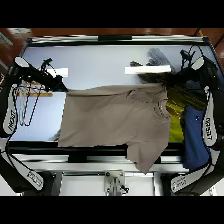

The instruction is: Fold the shirts.

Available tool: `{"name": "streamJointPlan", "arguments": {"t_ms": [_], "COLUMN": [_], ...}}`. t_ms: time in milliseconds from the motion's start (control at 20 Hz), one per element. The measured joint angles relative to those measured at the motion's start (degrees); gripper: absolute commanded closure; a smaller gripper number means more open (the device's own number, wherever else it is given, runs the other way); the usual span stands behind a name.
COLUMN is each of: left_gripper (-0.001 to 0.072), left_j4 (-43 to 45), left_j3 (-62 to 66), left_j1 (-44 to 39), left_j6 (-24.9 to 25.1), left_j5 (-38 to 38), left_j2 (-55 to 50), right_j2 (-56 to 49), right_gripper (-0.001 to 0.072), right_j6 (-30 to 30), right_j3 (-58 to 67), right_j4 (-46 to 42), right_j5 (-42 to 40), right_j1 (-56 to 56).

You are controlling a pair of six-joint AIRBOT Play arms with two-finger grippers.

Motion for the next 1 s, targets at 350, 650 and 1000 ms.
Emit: {"name": "streamJointPlan", "arguments": {"t_ms": [350,650,1000], "left_gripper": [0.0667,0.0667,0.0667], "left_j4": [8.22,9.49,10.25], "left_j3": [-3.96,-6.71,-7.15], "left_j1": [-1.38,-1.95,-2.05], "left_j6": [-3.67,-4.48,-4.48], "left_j5": [-8.50,-6.05,-4.68], "left_j2": [-0.09,-0.07,-0.07], "right_j2": [0.63,0.72,0.48], "right_gripper": [0.0647,0.0647,0.0647], "right_j6": [2.34,3.85,4.94], "right_j3": [-8.20,-9.92,-10.23], "right_j4": [-4.90,-5.53,-6.75], "right_j5": [13.11,14.78,15.17], "right_j1": [-0.17,-0.15,0.07]}}
